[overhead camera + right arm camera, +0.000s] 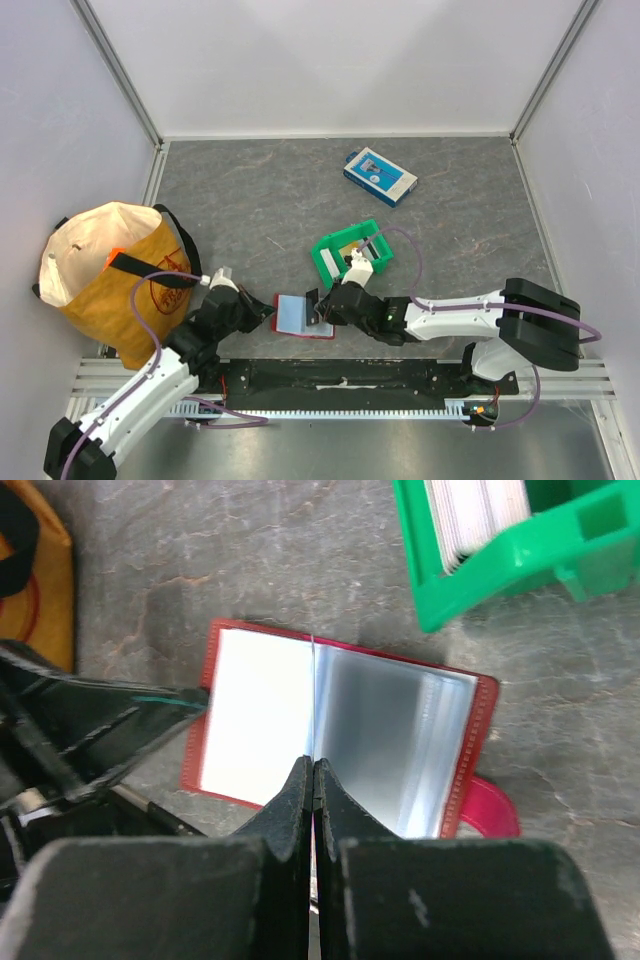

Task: Put the credit cards into the card holder
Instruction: Turn over the card slot in the card holder.

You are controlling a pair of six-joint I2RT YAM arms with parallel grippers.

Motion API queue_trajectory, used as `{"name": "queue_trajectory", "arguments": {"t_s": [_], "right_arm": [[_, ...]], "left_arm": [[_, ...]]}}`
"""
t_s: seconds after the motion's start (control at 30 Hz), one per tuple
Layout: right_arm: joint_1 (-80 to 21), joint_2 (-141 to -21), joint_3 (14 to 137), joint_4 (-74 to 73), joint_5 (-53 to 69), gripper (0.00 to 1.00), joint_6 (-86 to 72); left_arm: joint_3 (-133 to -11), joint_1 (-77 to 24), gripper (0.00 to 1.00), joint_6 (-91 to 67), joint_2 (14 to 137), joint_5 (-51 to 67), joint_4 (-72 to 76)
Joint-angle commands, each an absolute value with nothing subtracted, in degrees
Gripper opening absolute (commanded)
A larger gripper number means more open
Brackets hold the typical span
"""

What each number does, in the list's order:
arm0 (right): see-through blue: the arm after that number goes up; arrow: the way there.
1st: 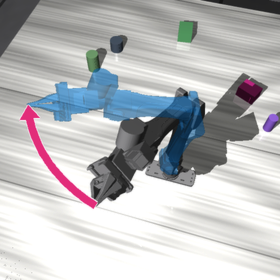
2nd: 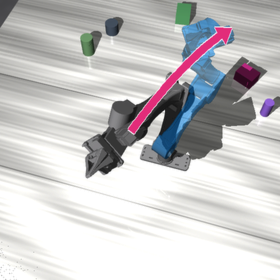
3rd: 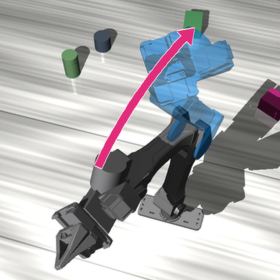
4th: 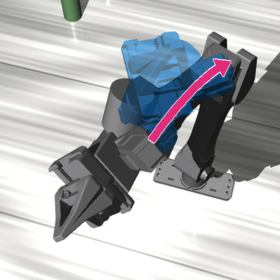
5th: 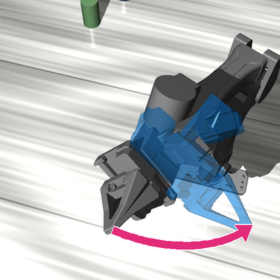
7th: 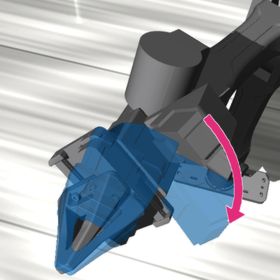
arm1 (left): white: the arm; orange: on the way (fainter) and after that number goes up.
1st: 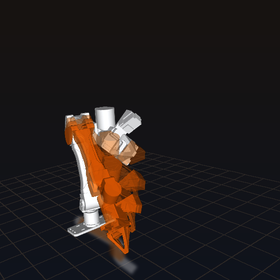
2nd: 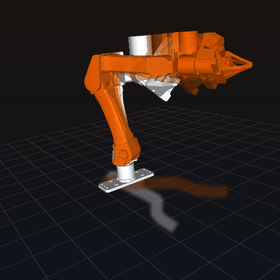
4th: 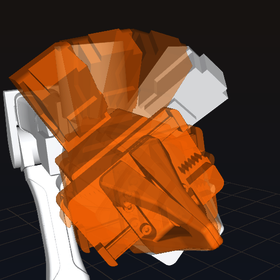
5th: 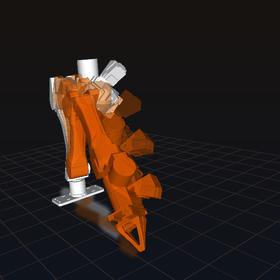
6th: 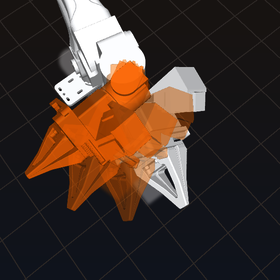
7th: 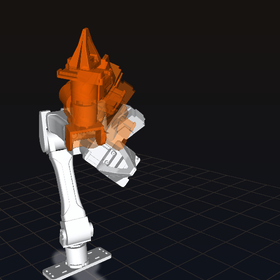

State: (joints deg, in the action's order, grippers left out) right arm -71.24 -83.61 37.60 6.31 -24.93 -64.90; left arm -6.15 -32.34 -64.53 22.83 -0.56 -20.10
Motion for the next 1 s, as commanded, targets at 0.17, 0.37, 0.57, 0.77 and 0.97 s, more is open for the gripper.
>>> {"name": "queue_trajectory", "arguments": {"t_s": [0.17,0.37,0.57,0.77,0.97], "right_arm": [[-69.4,-83.5,35.2,15.2,-19.0,0.0,-65.8],[-68.6,-79.8,31.7,14.2,-19.1,0.0,-66.3],[-67.5,-76.8,27.3,16.5,-18.0,0.0,-67.4],[-67.1,-75.3,25.5,15.5,-17.4,0.0,-69.8],[-67.1,-73.9,21.3,17.9,-16.5,0.0,-73.8]], "left_arm": [[-10.1,-33.4,0.02,-64.1,40.8,1.8,-15.5],[-10.4,-36.2,0.02,-66.3,41.3,-1.3,-14.8],[-10.9,-41.2,0.02,-71.0,45.2,-5.5,-13.0],[-11.3,-46.0,0.02,-75.4,49.1,-9.8,-10.5],[-9.0,-47.1,0.02,-79.0,50.3,-9.8,-7.4]]}}
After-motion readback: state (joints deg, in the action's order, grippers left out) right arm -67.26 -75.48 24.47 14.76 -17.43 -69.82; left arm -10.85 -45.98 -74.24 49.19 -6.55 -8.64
